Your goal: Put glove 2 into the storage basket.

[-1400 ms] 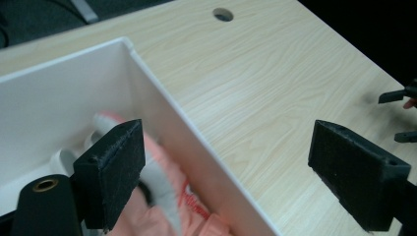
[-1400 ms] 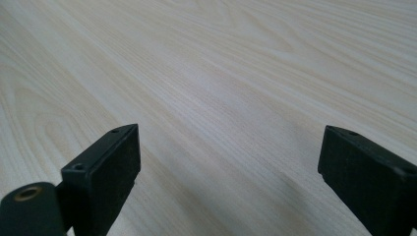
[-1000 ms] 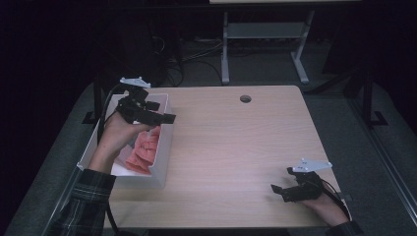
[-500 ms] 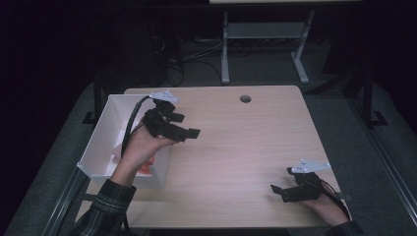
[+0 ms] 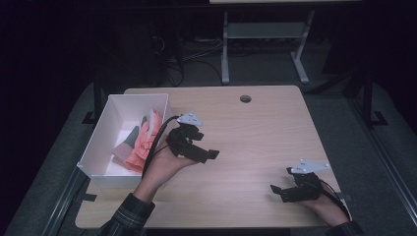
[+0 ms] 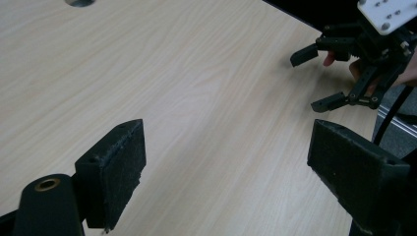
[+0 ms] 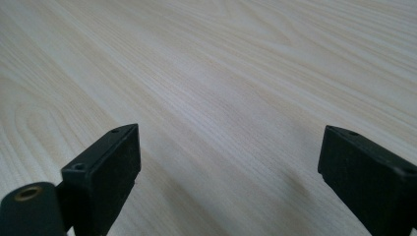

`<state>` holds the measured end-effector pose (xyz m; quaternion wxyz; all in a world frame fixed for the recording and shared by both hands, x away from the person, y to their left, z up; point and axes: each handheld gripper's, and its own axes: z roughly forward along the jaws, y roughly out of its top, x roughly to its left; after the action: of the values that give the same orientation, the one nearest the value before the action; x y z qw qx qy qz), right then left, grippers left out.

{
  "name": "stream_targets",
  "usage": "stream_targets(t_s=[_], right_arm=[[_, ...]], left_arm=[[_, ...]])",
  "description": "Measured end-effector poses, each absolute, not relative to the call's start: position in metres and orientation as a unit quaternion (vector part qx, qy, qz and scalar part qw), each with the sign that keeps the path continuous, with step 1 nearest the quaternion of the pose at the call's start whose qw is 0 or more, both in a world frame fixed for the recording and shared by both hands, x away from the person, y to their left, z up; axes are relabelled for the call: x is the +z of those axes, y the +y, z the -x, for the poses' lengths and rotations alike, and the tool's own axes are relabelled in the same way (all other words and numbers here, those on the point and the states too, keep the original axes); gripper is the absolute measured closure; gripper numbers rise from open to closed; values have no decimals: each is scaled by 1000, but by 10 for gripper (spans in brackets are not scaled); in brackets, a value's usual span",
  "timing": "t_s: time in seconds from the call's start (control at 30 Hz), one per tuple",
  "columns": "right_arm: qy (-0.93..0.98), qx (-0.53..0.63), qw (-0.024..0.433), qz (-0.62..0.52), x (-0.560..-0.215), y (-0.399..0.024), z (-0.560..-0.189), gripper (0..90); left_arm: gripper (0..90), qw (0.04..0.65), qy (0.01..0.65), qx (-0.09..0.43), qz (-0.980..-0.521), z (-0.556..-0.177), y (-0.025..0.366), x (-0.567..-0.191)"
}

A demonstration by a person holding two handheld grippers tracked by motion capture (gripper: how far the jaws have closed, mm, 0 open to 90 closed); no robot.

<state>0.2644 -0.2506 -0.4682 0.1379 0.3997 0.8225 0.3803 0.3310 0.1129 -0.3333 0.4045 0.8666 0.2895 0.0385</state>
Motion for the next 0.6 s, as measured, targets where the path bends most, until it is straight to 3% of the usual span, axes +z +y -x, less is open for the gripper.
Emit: stream_targets(t_s=[0.6], right_arm=[[827, 374, 139, -397, -470, -249, -264, 87]], left_arm=[[142, 390, 268, 32, -880, -311, 102, -412]])
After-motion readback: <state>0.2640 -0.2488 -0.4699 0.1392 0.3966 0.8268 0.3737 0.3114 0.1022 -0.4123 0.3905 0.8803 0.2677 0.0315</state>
